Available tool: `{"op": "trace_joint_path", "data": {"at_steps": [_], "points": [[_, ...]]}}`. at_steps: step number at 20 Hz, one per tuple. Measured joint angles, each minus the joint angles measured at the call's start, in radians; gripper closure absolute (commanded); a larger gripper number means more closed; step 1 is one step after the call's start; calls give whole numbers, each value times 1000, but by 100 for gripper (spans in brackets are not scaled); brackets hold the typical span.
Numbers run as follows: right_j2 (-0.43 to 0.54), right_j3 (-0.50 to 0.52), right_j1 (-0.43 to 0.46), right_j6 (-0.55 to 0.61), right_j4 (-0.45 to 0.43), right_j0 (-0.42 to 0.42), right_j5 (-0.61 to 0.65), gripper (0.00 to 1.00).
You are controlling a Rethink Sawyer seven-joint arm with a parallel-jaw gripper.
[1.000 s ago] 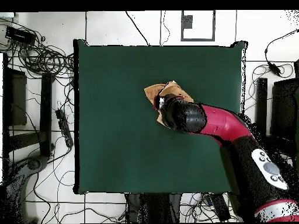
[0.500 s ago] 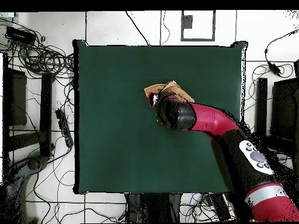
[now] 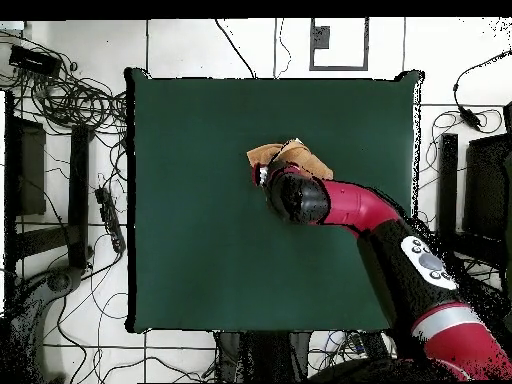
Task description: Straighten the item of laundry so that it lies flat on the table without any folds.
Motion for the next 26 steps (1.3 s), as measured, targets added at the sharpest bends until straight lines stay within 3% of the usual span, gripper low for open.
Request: {"op": "trace_joint_path", "data": {"at_steps": [18,19,26], "points": [[3,-27,30,0,-10,-1,0,0],[3,-29,31,0,-10,-1,0,100],[5,-30,32,0,-9,-4,0,100]]}}
